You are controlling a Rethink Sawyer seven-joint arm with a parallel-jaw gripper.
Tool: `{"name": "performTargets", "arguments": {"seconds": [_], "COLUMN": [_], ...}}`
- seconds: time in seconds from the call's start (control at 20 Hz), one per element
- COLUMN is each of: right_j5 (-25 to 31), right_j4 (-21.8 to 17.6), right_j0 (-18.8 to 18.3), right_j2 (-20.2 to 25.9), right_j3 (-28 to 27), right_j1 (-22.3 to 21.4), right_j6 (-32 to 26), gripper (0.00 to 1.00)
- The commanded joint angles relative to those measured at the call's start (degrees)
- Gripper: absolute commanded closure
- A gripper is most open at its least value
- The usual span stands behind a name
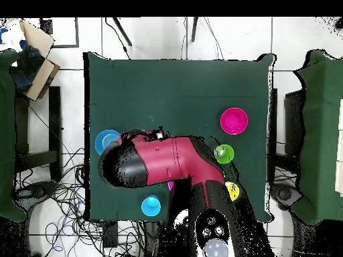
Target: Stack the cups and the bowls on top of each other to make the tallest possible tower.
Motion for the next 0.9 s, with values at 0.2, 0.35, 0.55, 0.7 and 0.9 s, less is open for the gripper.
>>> {"name": "performTargets", "arguments": {"seconds": [0.2, 0.35, 0.55, 0.7, 0.9], "right_j5": [5.84, 13.5, 16.98, 15.14, 13.05], "right_j4": [3.1, -0.7, -3.23, -1.95, 0.55], "right_j0": [-1.38, 2.06, 6.77, 9.73, 13.11], "right_j2": [2.14, -0.11, -4.64, -7.33, -11.61], "right_j3": [2.35, -6.31, -12.76, -13.92, -14.91], "right_j1": [-2.2, 1.44, 5.14, 6.92, 8.4], "right_j6": [-0.15, 1.66, 10.23, 15.54, 22.31], "gripper": [0.0, 0.0, 0.0, 0.0, 0.0]}}
